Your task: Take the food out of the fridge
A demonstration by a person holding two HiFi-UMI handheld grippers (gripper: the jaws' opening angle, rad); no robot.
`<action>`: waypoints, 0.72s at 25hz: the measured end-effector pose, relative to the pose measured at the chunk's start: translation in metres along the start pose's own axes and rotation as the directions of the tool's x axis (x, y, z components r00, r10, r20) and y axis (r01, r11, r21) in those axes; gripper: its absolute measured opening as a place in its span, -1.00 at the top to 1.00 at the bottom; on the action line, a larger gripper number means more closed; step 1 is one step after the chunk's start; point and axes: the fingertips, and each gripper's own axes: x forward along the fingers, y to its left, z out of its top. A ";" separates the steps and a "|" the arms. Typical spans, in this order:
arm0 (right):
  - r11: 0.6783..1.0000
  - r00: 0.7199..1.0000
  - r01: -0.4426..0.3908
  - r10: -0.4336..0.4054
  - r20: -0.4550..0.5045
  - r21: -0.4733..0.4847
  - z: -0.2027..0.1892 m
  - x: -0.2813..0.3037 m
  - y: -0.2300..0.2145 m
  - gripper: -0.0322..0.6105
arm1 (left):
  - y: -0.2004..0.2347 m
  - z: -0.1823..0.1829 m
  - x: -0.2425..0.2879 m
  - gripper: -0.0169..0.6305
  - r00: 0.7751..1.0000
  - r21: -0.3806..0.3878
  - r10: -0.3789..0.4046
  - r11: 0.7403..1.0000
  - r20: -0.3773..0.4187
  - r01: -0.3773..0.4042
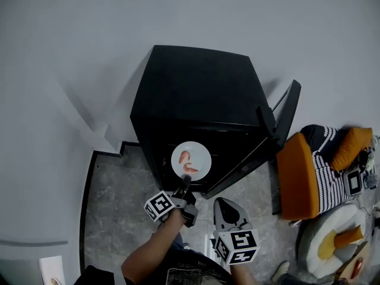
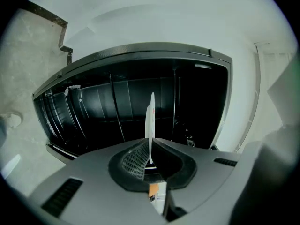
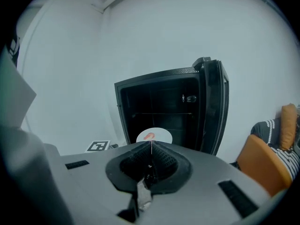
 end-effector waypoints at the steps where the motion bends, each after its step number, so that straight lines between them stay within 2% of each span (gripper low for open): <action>1: 1.000 1.000 -0.003 0.003 0.005 0.005 0.000 -0.004 0.002 0.83 | -0.003 -0.002 -0.005 0.88 1.000 0.000 -0.001 1.000 0.003 0.001; 15: 1.000 0.999 -0.023 0.023 0.040 0.000 -0.020 -0.045 0.019 0.83 | -0.051 -0.025 -0.075 0.88 0.999 0.009 -0.029 1.000 0.040 0.028; 18: 1.000 0.999 -0.028 0.028 0.047 0.005 -0.024 -0.051 0.024 0.83 | -0.073 -0.031 -0.088 0.88 0.996 -0.004 -0.083 0.997 0.043 0.083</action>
